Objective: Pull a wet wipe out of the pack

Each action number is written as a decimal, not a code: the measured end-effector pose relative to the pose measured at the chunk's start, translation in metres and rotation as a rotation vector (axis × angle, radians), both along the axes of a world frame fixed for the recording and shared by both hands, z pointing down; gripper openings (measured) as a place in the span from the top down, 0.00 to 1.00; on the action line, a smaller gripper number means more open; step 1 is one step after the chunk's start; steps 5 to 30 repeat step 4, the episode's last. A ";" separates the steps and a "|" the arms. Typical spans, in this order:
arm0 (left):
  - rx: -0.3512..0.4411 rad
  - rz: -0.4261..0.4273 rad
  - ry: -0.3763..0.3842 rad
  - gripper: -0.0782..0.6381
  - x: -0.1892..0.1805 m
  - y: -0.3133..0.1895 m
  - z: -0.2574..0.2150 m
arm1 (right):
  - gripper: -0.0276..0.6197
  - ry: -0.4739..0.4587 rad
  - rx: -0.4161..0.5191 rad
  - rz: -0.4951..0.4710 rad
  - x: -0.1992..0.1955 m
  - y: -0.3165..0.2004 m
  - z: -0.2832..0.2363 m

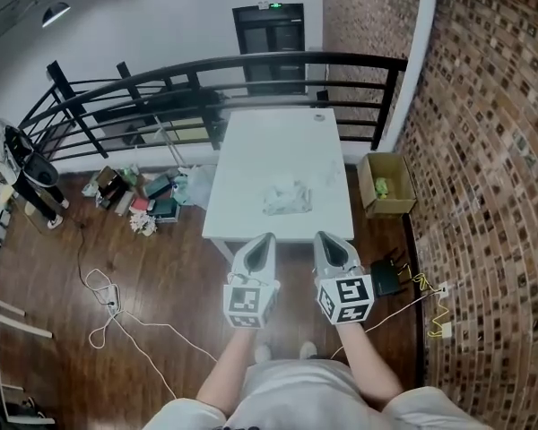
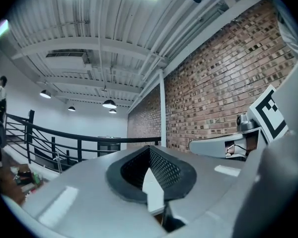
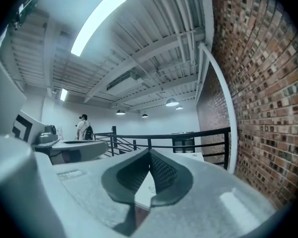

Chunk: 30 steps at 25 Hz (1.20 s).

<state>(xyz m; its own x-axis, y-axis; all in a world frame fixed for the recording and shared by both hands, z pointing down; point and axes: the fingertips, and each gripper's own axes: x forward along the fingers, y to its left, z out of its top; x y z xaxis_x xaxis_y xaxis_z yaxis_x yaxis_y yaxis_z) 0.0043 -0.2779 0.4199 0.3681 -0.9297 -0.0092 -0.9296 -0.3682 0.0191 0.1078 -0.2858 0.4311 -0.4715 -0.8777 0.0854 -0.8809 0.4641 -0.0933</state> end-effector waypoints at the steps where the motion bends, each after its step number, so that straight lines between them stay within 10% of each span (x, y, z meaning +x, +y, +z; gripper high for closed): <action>1: -0.004 -0.002 0.003 0.87 -0.005 0.002 0.001 | 0.97 0.003 -0.001 -0.006 -0.006 0.003 0.000; 30: -0.019 -0.002 0.011 0.87 -0.018 0.009 0.005 | 0.97 0.005 -0.011 -0.017 -0.022 0.012 0.001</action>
